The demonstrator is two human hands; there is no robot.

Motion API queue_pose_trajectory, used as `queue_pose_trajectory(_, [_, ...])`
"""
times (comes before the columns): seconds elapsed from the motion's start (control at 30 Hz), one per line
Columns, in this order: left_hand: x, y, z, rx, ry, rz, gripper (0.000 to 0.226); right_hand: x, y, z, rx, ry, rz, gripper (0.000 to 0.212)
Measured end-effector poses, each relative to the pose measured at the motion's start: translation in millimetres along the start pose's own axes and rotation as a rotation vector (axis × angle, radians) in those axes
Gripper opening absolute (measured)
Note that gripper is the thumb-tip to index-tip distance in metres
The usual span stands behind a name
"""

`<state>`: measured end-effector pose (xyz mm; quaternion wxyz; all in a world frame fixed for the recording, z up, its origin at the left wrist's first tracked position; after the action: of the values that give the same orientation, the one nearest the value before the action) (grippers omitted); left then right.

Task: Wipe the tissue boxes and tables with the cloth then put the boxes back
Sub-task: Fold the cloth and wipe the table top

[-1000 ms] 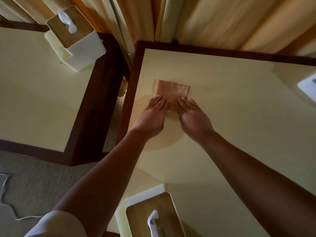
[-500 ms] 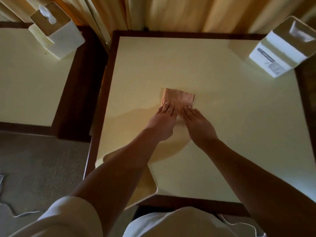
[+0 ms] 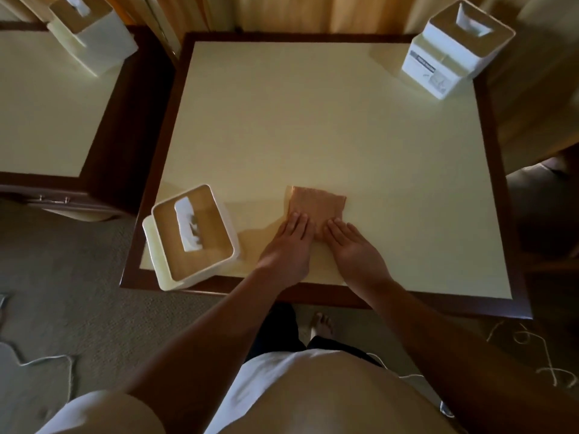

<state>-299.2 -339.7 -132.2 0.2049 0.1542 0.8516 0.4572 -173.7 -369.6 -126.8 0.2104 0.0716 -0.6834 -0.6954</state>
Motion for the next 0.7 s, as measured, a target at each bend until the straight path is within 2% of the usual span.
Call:
queue_pose_trajectory(0.13, [-10.5, -26.0, -34.7, -0.018, 0.021, -0.034, 0.073, 22.1, -1.7, -32.9, 0.011, 0.04, -0.013, 0.064])
queue_pose_trajectory(0.27, [-17.2, -43.2, -63.7, -0.053, 0.008, 0.05, 0.074, 39.7, -2.2, -56.5, 0.033, 0.066, -0.024, 0.059])
queue_pose_trajectory(0.4, [-19.8, -49.3, -76.6, -0.058, 0.0, 0.034, 0.075, 50.1, -0.2, -68.1, 0.052, 0.04, 0.006, 0.062])
queue_pose_trajectory(0.47, [-19.9, -45.5, -79.8, -0.084, -0.009, 0.003, 0.072, 52.3, -0.8, -69.7, 0.057, 0.017, 0.028, 0.056])
queue_pose_trajectory(0.57, [-17.4, -27.2, -90.0, -0.21, -0.027, -0.12, 0.064, 59.2, 11.3, -64.2, 0.049, -0.033, 0.105, 0.049])
queue_pose_trajectory(0.7, [3.6, 17.6, -120.0, -0.474, -0.002, -0.252, 0.057, 82.0, 37.3, -40.7, 0.051, -0.136, 0.387, 0.05])
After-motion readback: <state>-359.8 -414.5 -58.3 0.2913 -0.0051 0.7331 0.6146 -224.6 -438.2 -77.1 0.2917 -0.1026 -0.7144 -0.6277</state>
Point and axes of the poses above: each hand's wrist, its own z-axis towards the middle knuckle, its own y-axis out of the back of the hand, x = y × z, the point moved 7 cm from there along z, towards the middle knuckle, and after that the axes turned 3 degrees about x, right-handed, at the moved point
